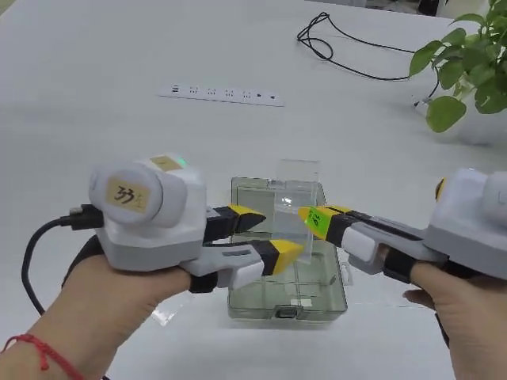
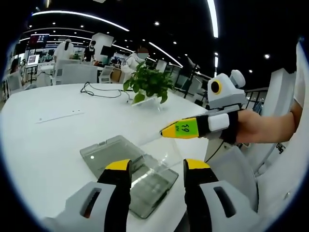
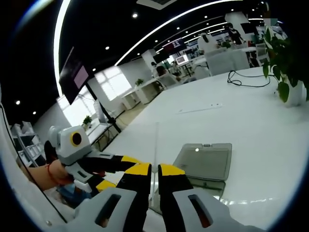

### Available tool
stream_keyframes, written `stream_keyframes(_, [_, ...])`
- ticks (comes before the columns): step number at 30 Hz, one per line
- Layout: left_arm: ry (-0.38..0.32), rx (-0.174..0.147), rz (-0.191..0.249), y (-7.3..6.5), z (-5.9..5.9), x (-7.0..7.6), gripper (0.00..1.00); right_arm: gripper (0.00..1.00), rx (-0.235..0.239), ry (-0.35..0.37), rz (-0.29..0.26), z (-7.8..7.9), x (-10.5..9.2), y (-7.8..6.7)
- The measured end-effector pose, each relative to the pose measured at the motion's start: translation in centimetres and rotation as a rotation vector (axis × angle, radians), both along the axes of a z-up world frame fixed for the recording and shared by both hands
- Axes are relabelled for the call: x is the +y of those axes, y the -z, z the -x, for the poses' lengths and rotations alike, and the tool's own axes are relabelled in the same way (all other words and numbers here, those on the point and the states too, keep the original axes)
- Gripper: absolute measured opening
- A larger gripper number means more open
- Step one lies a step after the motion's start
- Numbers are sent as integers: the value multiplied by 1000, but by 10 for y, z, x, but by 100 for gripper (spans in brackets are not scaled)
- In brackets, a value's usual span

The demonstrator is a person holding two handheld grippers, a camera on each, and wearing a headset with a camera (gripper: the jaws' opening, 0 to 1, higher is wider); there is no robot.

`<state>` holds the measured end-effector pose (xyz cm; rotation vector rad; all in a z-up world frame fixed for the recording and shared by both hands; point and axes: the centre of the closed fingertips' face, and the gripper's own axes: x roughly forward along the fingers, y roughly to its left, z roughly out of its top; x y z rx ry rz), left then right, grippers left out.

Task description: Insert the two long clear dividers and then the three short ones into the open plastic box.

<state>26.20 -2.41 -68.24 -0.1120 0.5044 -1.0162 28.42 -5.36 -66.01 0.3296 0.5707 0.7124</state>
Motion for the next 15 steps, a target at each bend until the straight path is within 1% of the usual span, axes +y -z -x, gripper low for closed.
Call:
stream_keyframes(2, [21,-11,-27,4,3,4,47,7,9,10,14,-3,-4,0])
stream_keyframes(4, [41,-25,-36,7,6,8,50,7,22,20,36,-6,-8,2])
stream_keyframes(6, [53,-26,-43,9,7,12,54,7,34,27,53,-8,-11,3])
stream_keyframes(8, [68,-45,-52,12,10,16,59,7,51,40,70,-10,-15,5])
stream_keyframes(9, [78,-49,-58,13,11,18,60,7,60,46,80,-11,-17,6])
stream_keyframes(11, [91,-50,-67,17,13,21,64,7,73,56,97,-14,-20,6])
stream_keyframes(14, [115,-60,-86,22,17,25,69,7,95,66,119,-16,-23,7])
stream_keyframes(15, [121,-69,-93,24,17,27,70,7,114,82,140,-17,-26,9])
